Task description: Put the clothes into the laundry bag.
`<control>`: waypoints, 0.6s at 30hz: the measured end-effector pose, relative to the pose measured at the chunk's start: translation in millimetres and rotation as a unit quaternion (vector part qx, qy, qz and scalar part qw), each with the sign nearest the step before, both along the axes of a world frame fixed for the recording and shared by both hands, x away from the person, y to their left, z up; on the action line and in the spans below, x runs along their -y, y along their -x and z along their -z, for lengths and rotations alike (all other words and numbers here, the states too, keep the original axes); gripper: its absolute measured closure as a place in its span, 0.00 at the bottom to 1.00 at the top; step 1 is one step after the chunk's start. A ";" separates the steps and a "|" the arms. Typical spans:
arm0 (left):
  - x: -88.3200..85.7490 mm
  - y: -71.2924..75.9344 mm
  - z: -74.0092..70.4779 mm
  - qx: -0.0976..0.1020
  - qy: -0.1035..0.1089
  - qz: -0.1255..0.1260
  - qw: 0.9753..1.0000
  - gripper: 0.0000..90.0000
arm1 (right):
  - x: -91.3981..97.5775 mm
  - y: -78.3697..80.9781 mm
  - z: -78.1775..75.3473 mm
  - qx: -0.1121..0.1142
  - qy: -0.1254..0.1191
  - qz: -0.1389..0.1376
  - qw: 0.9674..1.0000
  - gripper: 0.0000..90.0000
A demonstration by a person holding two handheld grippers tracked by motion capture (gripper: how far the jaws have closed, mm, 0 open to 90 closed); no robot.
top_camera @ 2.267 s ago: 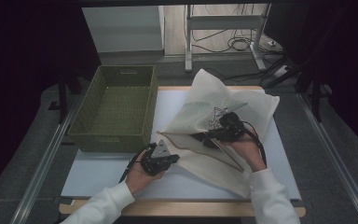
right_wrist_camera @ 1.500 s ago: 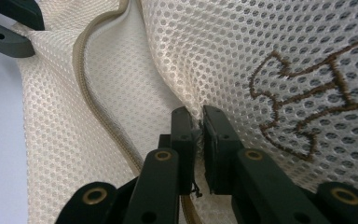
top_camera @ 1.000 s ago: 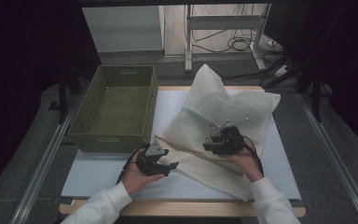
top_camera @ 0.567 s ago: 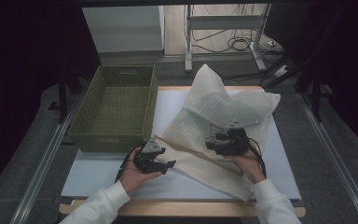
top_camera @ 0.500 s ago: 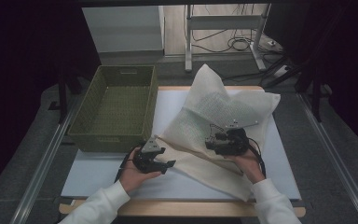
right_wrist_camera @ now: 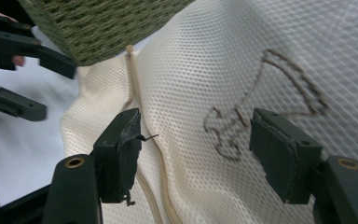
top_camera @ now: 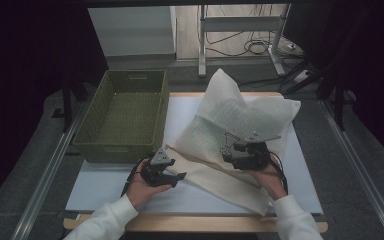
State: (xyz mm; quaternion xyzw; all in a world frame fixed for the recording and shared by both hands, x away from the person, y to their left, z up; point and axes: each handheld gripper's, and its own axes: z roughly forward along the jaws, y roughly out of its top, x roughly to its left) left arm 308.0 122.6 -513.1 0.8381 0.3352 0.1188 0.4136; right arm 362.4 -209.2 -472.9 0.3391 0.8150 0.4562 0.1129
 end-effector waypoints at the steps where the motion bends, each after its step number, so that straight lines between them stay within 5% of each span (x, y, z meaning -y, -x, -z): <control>1: -1.2 2.2 -0.9 0.003 -0.002 0.000 1.000 0.37 | 2.4 1.9 0.6 0.003 0.000 0.003 1.000 0.38; 11: -35.7 29.2 -8.4 0.024 -0.007 -0.013 1.000 0.37 | 42.0 32.9 14.8 0.014 -0.012 0.059 0.998 0.38; 18: -84.5 40.5 4.6 0.005 -0.009 -0.062 0.998 0.35 | 74.4 48.6 28.4 0.002 -0.028 0.104 0.994 0.38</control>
